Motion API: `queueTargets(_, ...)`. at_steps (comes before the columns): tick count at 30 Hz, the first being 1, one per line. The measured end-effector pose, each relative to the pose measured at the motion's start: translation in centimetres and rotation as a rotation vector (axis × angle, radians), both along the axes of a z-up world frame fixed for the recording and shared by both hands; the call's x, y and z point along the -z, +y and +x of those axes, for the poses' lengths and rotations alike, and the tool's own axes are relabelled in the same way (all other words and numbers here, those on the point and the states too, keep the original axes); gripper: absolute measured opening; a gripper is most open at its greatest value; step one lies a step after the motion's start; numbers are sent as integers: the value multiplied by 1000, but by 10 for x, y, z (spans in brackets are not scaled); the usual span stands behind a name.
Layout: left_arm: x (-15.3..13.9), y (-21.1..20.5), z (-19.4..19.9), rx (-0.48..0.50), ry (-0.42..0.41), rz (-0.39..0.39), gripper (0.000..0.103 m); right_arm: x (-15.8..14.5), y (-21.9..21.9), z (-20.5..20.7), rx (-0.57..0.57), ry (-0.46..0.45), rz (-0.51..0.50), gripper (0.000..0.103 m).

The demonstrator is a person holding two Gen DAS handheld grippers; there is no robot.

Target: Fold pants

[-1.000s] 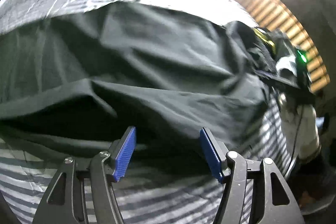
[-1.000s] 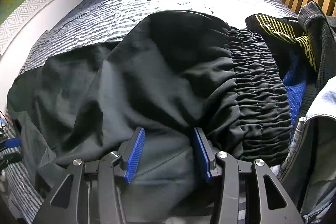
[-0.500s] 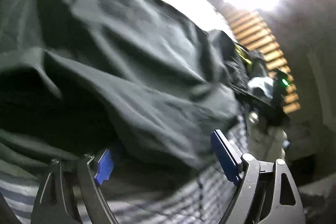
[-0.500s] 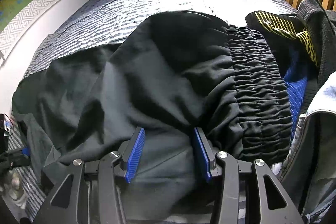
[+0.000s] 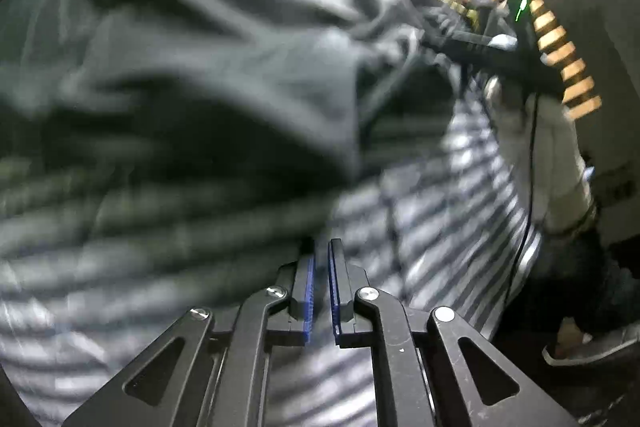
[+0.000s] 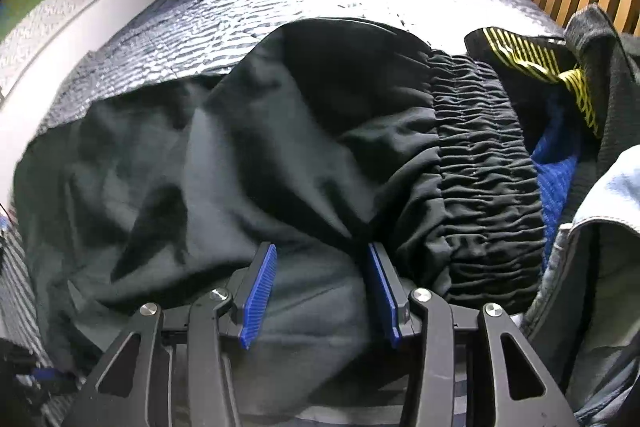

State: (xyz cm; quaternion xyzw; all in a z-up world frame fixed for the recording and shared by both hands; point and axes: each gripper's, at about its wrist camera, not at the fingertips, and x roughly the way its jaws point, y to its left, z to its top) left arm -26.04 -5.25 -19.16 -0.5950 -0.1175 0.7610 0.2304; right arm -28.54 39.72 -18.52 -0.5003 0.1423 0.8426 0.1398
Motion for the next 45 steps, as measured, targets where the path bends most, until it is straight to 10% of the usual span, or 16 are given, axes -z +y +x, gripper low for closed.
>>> queueTargets(9, -48, -52, -40, -213, 215, 78, 68, -27, -9, 10, -8, 73, 91, 41)
queueTargets(13, -4, -64, -66, -300, 37, 36, 63, -8, -3, 7, 6, -4, 78, 39)
queueTargets(18, -37, -106, -26, -395, 161, -21, 63, -37, -10, 33, 10, 94, 133, 40)
queueTargets(22, -67, -155, -1, -551, 260, 108, 70, -83, -42, 45, -24, 234, 103, 41)
queueTargets(29, -64, -238, 20, -805, 396, 236, 72, -150, -193, -19, -419, 334, 15, 41)
queueTargets(34, -52, -313, 39, -942, 398, 127, 71, -168, -307, -108, -611, 308, -51, 41)
queueTargets(45, -64, -456, 110, -1302, 522, 187, 72, -114, -549, -308, -767, 94, -198, 41)
